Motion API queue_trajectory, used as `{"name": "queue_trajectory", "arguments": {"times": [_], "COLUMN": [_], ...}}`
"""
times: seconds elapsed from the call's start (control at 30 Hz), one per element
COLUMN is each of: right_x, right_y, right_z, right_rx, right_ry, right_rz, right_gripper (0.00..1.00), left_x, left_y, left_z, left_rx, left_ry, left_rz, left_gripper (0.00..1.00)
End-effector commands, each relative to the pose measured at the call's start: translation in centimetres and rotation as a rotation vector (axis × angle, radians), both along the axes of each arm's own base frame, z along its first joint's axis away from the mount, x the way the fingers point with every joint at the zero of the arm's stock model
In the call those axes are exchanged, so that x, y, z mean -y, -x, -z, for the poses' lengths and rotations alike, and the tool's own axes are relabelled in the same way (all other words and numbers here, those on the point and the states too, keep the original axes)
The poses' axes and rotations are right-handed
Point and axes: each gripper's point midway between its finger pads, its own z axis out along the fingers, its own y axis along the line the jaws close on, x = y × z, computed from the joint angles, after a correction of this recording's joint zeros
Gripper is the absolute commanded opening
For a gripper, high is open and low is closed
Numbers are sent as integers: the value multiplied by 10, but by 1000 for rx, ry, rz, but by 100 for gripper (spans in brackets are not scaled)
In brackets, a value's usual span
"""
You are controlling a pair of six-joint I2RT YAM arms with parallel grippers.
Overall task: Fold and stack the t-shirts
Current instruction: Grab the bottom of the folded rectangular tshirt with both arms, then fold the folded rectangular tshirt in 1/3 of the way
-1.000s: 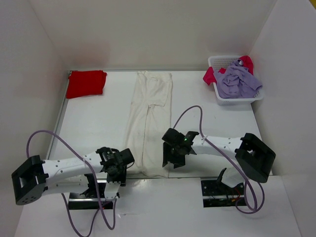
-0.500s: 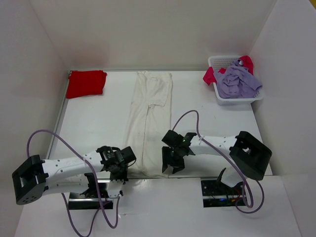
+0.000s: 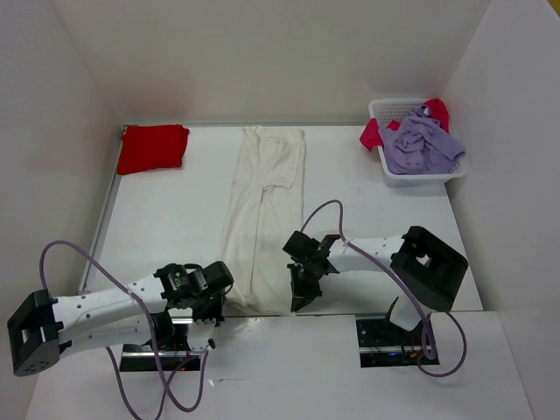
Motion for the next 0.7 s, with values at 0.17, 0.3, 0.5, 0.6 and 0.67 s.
{"name": "queue_trajectory", "arguments": {"times": [0.17,0.3,0.5,0.6,0.67], "right_x": [7,7,13,15,21], "right_y": [-36,-83,-117,-147,-174], "right_z": [-25,-61,-70,-77,-82], "right_rx": [105,195,241,278,303], "right_ry": [9,-31,-28,-45,-56], "right_rz": [24,72,49,57,88], "right_gripper": [0,0,0,0,0], "left_x": [2,10,31,29,18], "left_y": [-14,-39,-101,-152,-187], "left_z": [-23,-42,-76,-94,-98], "left_rx": [79,53,-75,-79,-53], "left_ry": [112,162,277,358,397], "left_rz": [-147,-339,-605,-717,-785], "left_gripper": [0,0,0,0,0]}}
